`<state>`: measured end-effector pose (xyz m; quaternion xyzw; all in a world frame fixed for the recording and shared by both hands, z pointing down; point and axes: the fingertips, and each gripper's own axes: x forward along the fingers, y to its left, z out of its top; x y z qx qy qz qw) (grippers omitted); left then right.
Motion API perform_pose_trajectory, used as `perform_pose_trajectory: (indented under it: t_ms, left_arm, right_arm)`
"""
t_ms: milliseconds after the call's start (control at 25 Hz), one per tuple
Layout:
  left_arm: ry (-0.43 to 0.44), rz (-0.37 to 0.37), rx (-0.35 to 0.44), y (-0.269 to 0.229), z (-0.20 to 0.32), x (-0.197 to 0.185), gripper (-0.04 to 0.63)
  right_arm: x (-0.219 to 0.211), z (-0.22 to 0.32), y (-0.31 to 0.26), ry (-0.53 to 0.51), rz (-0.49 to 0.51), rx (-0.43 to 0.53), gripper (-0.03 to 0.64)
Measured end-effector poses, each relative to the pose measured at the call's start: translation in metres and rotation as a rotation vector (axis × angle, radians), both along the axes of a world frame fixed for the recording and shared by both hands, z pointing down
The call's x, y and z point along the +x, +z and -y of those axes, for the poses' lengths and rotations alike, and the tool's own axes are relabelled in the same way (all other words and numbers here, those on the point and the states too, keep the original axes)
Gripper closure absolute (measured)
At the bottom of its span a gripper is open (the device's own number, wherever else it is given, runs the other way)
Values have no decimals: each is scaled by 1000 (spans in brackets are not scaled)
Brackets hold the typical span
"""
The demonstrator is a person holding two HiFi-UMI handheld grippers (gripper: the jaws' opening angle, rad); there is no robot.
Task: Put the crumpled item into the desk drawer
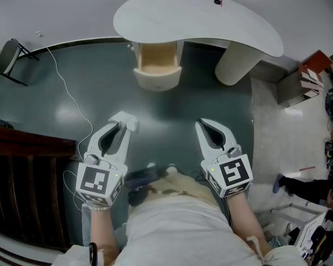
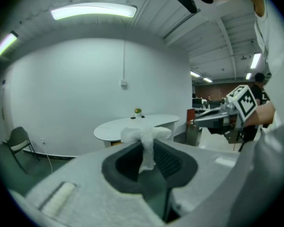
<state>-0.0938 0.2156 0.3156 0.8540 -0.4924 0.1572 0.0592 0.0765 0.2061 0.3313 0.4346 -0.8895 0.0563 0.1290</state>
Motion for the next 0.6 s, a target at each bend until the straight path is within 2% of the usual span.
perform_pose_trajectory:
  t_ms: [360,600]
  left_arm:
    - [-35,1,24,-3,-26,23,531]
    - [-64,31,38,1,-37,22,531]
  right_arm:
    - [26,-18,0,-23,3,21,612]
    - [30,-22,1,-31,6,39,612]
